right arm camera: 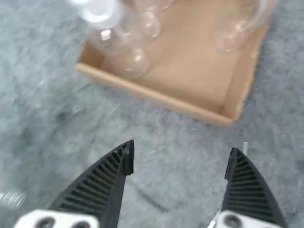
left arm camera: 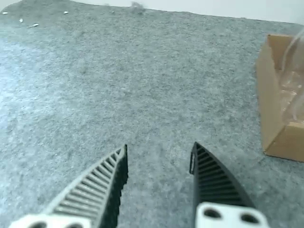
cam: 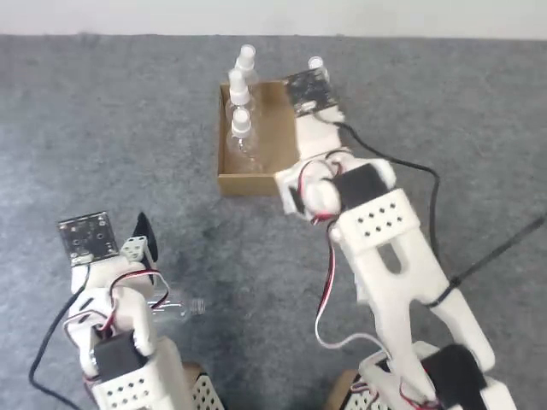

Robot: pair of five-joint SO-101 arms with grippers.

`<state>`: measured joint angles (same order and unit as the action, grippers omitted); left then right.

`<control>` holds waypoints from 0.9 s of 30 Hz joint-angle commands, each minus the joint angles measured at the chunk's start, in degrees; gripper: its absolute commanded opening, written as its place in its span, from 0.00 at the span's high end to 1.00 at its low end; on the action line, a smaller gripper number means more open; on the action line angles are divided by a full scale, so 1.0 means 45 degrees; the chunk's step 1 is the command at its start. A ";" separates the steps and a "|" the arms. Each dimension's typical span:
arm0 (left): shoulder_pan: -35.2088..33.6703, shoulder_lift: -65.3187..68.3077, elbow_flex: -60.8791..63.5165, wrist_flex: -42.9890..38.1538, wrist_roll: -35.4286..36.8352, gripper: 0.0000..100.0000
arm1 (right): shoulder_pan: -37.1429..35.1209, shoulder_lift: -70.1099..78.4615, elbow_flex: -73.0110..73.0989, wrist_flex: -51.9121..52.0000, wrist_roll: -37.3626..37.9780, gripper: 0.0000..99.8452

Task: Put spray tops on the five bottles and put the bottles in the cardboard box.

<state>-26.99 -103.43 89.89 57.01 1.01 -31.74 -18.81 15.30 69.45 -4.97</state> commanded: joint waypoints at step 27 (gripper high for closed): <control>-0.6349 -0.0234 -0.1377 -0.0567 0.3087 0.79 | -0.7746 -0.0850 0.0352 0.0576 0.0195 0.66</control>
<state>-54.07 -103.43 87.16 56.13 14.11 -63.47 -20.13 16.44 73.93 -4.88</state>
